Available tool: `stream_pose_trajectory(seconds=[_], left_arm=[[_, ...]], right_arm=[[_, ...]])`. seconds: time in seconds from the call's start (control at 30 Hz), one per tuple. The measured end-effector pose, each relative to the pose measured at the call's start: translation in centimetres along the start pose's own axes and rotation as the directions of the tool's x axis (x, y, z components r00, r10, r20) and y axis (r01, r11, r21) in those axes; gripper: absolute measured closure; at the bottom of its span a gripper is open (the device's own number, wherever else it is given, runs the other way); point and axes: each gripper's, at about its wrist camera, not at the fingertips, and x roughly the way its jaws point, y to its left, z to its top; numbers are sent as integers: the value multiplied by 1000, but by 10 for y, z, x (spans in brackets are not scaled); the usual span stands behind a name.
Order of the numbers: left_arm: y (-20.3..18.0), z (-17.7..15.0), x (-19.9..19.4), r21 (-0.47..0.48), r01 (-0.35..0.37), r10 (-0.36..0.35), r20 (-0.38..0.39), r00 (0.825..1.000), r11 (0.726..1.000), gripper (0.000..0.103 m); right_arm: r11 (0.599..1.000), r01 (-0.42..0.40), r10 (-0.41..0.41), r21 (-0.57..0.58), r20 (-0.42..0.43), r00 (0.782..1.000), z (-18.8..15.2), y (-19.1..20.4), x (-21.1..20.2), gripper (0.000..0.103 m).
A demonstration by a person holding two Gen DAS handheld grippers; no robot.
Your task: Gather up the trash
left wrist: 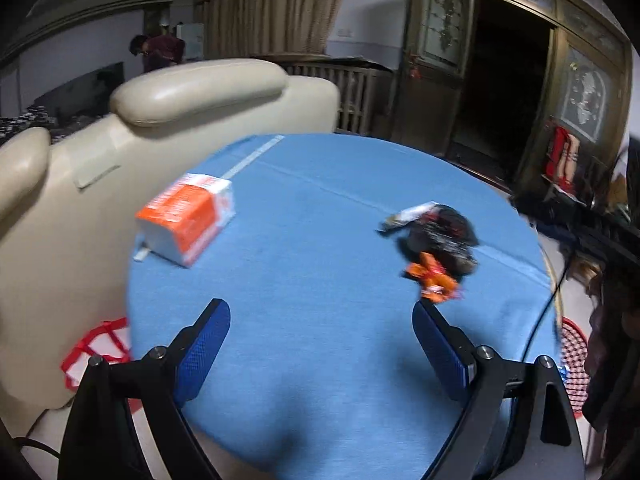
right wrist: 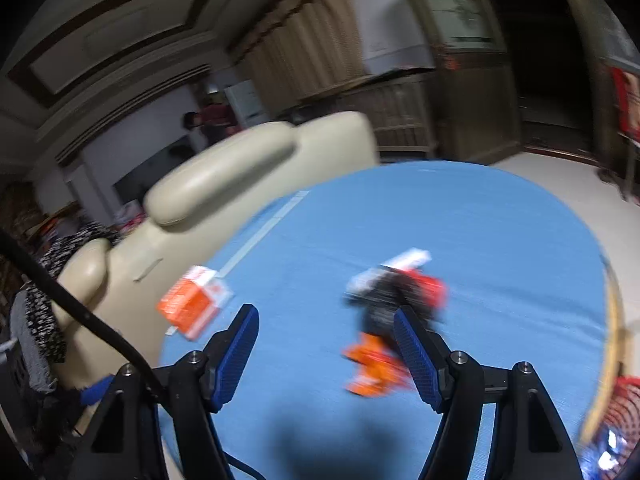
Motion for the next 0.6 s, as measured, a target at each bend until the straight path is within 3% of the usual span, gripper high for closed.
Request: stream_pose_trajectory(seconds=[0.17, 0.27, 0.4, 0.6], left_arm=[[-40, -7, 20, 86, 57, -52, -57, 997, 995, 10], [-55, -8, 28, 129, 73, -63, -85, 994, 989, 10], [-52, -6, 33, 121, 65, -55, -81, 995, 990, 10], [-15, -8, 43, 43, 22, -18, -93, 996, 999, 10]], right_arm=[[989, 123, -119, 84, -46, 992, -21, -75, -26, 30], [980, 153, -142, 128, -87, 986, -27, -103, -23, 30], [989, 121, -111, 90, -112, 988, -21, -100, -2, 30], [997, 66, -71, -36, -174, 982, -2, -61, 70, 30]])
